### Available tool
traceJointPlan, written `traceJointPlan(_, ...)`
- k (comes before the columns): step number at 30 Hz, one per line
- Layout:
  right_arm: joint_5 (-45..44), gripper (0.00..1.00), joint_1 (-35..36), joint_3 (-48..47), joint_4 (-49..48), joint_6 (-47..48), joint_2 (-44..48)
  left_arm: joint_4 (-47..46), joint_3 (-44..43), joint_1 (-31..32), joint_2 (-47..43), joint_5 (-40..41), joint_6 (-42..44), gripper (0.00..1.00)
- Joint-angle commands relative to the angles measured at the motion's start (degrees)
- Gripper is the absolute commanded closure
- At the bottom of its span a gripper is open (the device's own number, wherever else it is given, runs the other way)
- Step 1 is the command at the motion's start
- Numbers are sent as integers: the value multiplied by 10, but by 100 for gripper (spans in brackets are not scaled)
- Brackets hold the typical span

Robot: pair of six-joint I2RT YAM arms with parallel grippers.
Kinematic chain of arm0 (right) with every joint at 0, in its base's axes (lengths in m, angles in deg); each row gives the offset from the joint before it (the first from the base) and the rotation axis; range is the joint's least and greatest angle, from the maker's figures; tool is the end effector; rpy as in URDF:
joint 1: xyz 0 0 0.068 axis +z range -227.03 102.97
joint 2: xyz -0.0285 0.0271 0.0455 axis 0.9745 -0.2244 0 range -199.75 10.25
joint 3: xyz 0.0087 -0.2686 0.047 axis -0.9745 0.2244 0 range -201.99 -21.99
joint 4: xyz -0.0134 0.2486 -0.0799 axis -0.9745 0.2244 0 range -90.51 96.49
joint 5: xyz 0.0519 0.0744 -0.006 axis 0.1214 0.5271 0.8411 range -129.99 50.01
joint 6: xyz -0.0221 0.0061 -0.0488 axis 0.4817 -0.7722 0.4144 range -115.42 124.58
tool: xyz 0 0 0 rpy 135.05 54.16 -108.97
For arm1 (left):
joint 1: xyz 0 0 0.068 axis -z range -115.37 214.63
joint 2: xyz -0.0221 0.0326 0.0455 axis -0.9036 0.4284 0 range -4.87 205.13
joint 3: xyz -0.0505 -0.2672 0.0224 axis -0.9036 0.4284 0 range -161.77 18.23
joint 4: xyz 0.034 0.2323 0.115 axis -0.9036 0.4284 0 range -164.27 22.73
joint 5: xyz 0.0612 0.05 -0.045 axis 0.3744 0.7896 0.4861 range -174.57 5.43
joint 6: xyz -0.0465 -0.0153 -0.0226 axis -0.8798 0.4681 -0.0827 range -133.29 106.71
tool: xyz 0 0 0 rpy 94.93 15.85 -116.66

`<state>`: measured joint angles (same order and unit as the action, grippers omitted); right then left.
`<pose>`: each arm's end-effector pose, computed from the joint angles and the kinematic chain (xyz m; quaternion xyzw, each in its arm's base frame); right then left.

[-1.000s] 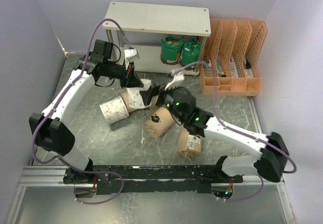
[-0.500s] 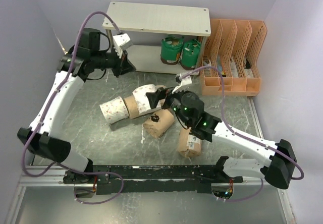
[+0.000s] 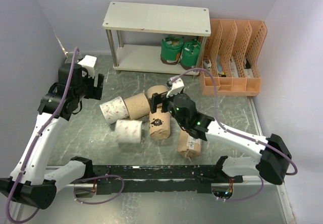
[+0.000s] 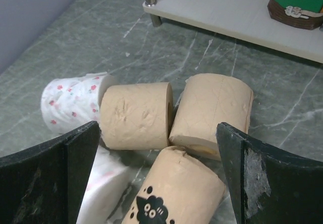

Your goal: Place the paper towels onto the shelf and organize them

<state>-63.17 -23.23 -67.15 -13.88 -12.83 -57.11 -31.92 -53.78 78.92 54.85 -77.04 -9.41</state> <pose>0.1727 0.2124 0.3038 -0.1081 0.7475 0.2470 0.6070 0.2028 -0.0468 0.3975 0.1041 0.8588 0.0115 0.5015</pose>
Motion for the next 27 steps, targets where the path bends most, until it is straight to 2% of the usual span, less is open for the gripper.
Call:
traceJointPlan(1,44,0,-6,-79,53,36,-72,41,18,-25,8,118,-34,6)
traceJointPlan(5,60,0,21,-180,149,54,-148,66,21,-46,22,110,-39,7)
traceJointPlan(9,4,0,102,-191,162,108,-163,107,3,-76,61,90,-57,6)
traceJointPlan(12,-3,0,129,-179,168,111,-160,111,3,-117,75,55,-62,7)
traceJointPlan(13,-3,0,130,-169,167,102,-156,111,4,-128,75,33,-60,1)
traceJointPlan(14,-2,0,130,-159,164,94,-150,109,6,-136,74,11,-57,11)
traceJointPlan(15,-1,0,130,-149,162,83,-144,110,7,-142,74,-10,-52,30)
traceJointPlan(16,3,0,130,-139,157,75,-137,111,7,-147,74,-31,-46,72)
traceJointPlan(17,7,0,130,-130,151,68,-130,113,7,-150,76,-44,-43,90)
traceJointPlan(19,13,0,130,-104,137,58,-119,126,5,-153,79,-76,-34,93)
traceJointPlan(20,14,0,130,-99,132,55,-115,128,7,-153,80,-92,-30,77)
traceJointPlan(21,14,0,131,-96,128,53,-112,142,8,-153,81,-101,-31,22)
traceJointPlan(22,13,0,130,-94,123,52,-109,153,7,-153,83,-126,-22,2)
traceJointPlan(24,9,0,130,-93,121,49,-106,156,13,-153,78,-172,9,5)
traceJointPlan(27,10,0,131,-94,117,49,-107,148,9,-153,67,-157,2,5)
